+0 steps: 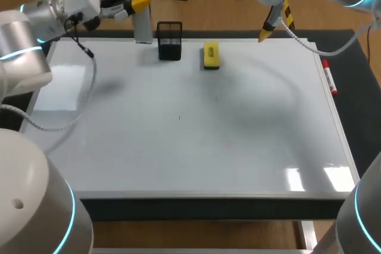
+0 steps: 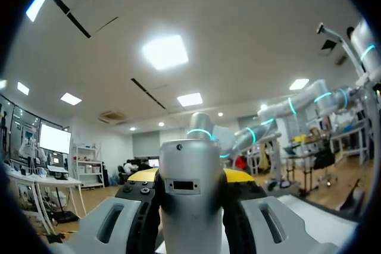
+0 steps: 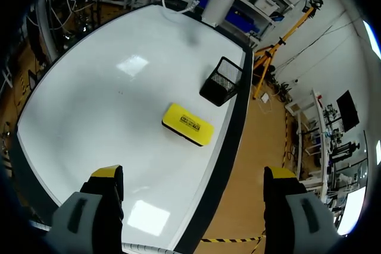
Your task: Pick up the inspection probe, press it on each red-marked spot on the whiteboard one by one, put down the probe, pick up the eraser, and wipe off all the red marks.
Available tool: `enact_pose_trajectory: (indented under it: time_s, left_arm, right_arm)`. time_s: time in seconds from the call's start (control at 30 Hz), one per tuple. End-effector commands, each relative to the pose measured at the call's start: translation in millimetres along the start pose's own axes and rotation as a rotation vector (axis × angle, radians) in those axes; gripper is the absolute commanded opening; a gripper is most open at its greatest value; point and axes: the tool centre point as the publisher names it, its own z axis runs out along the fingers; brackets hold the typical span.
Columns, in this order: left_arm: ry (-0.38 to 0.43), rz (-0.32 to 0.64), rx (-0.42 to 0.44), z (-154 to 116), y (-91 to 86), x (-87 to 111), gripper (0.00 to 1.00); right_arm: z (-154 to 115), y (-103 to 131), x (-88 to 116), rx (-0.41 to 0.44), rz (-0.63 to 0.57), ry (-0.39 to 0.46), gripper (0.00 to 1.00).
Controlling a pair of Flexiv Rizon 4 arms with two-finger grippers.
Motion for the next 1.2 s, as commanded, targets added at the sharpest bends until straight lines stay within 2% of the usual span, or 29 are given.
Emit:
enact_pose_trajectory:
  time_s: [0.03, 0.5, 1.2]
  left_arm:
    - [0.09, 0.003, 0.014, 17, 11.4, -27.5, 0.0]
    - [0.164, -0.022, 0.08, 43, 42.3, -61.8, 0.0]
    - [0.209, -0.053, 0.088, 49, 72.8, -82.9, 0.0]
  right_arm:
    - [-1, 0, 0, 0.003, -0.001, 0.003, 1.0]
    - [-1, 0, 0, 0.003, -0.001, 0.003, 1.0]
    - [-1, 0, 0, 0.003, -0.001, 0.003, 1.0]
